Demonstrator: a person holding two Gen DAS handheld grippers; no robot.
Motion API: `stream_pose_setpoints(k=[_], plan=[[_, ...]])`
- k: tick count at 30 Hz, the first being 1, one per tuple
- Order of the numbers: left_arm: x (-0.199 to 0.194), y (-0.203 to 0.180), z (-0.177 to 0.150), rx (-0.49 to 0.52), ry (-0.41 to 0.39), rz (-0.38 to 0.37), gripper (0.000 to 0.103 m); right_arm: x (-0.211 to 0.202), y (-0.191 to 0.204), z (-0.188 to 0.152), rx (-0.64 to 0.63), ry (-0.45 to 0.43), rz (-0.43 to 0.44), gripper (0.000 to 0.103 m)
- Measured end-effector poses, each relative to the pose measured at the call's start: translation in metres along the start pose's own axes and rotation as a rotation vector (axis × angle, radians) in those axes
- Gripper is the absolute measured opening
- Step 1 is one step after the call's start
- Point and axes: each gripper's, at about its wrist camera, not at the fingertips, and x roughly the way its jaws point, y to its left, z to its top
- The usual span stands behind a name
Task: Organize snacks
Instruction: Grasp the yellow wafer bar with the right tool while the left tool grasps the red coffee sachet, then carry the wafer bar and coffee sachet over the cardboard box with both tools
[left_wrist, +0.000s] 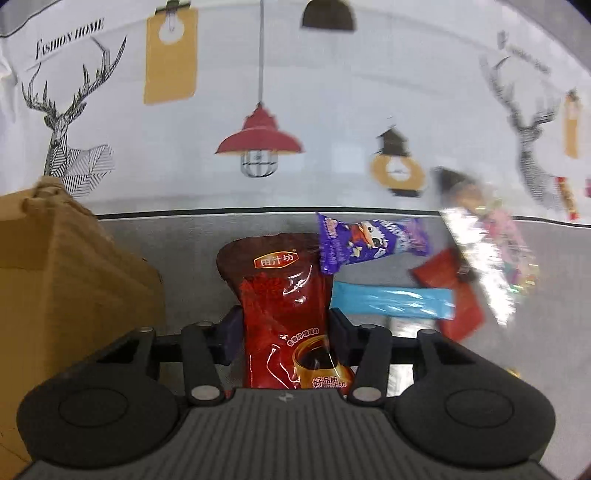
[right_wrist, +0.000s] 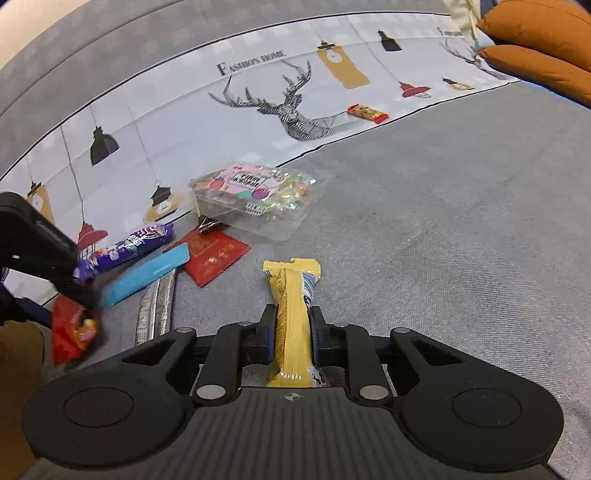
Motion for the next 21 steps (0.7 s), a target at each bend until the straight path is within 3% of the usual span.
stream_pose_setpoints(k=[5,11,17,21], plan=[[-0.056,0.002,-0.013,0.02,-0.074,-0.088,0.053,-0.002,-0.001,0.001,0.012,-0.013,0.024,0.018],[-0.117,0.01,-0.023,0.017,-0.153,-0.192,0.053,-0.027,-0.001,0.006,0.0,-0.122,0.049,0.018],[-0.176,0.046,-0.047,0.007,-0.194,-0.344,0.053,-0.077,0.003,0.018,-0.007,-0.141,0.082,0.018],[-0.212,0.067,-0.075,0.003,-0.242,-0.348,0.053,-0.12,0.009,0.023,-0.036,-0.164,0.14,0.018]])
